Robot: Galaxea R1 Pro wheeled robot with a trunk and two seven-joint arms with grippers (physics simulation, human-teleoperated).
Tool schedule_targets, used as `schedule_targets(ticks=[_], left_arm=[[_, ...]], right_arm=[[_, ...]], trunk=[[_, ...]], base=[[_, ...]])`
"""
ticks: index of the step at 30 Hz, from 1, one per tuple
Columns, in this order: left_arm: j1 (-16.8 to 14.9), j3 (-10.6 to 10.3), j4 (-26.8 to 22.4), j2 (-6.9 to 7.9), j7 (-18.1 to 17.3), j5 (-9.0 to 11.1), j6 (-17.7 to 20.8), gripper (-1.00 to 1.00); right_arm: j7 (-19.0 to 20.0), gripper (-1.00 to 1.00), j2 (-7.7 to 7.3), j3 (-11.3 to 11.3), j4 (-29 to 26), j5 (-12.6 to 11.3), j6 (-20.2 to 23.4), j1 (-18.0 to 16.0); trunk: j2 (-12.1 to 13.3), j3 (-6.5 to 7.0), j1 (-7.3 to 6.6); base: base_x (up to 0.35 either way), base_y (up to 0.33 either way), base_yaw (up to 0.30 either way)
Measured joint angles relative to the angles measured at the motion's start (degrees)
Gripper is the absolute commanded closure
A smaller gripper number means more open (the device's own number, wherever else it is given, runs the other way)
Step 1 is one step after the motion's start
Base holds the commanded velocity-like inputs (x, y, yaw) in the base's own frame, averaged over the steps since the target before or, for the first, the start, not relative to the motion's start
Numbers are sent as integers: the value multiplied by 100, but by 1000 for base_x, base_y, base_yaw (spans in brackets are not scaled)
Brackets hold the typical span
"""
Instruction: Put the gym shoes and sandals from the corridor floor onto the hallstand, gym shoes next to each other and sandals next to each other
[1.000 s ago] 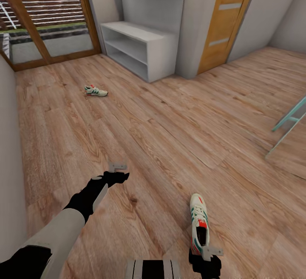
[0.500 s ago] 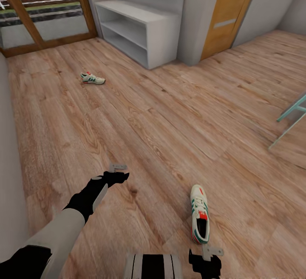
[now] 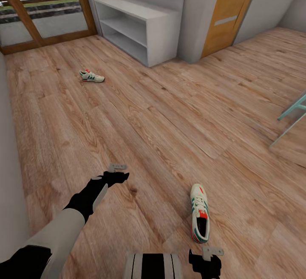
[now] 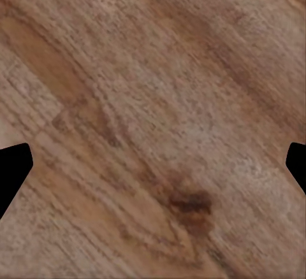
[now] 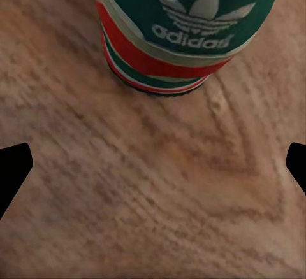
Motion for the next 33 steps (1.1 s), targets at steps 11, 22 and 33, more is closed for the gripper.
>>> schedule_targets(ticks=[11,22,33], left_arm=[[1,-4,0,0,-1,3,-1,-100],[2,-4,0,0,-4,10,-1,-100],[3,-4,0,0,-7,16,-1,-100]], right_arm=[[0,-100,0,0,-1,0,0,-1],[0,-100,0,0,0,0,0,1],[0,-100,0,0,0,0,0,0]], trunk=[[0,-1,0],[0,-1,0],[0,-1,0]], base=[[122,0,0],[28,0,0],[67,0,0]])
